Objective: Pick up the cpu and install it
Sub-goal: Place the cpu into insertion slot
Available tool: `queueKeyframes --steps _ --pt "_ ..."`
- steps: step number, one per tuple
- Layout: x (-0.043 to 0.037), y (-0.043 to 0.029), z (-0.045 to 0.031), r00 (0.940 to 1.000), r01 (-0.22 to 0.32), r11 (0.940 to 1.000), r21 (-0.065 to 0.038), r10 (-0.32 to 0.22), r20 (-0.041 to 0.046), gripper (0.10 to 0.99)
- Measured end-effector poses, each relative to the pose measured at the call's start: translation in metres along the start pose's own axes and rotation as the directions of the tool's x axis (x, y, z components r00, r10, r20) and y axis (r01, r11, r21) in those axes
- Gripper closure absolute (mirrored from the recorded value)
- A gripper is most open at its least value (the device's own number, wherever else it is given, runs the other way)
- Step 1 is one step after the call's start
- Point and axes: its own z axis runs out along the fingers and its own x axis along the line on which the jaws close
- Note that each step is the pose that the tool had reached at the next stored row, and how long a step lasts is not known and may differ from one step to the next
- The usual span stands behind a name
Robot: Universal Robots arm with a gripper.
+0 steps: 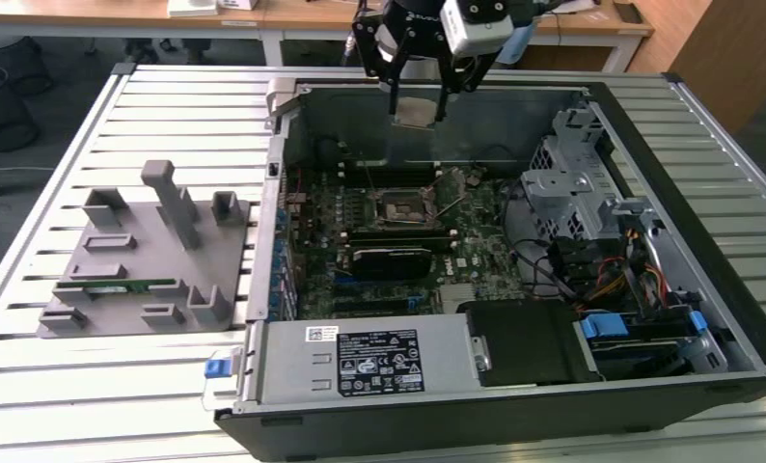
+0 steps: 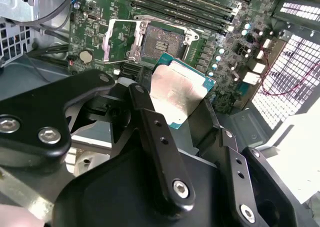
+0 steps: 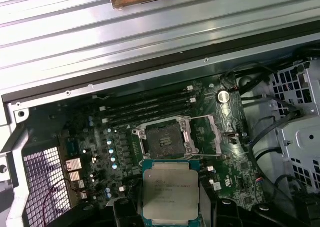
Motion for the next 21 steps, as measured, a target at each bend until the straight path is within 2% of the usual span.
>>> queueKeyframes --steps 11,21 --pt "0.0000 0.0000 0.0001 0.9987 -0.051 0.9987 0.000 0.051 0.0022 0.545" --pt "0.0000 0.0000 0.0002 0.9952 -0.098 0.9952 -0.001 0.098 0.0041 0.545"
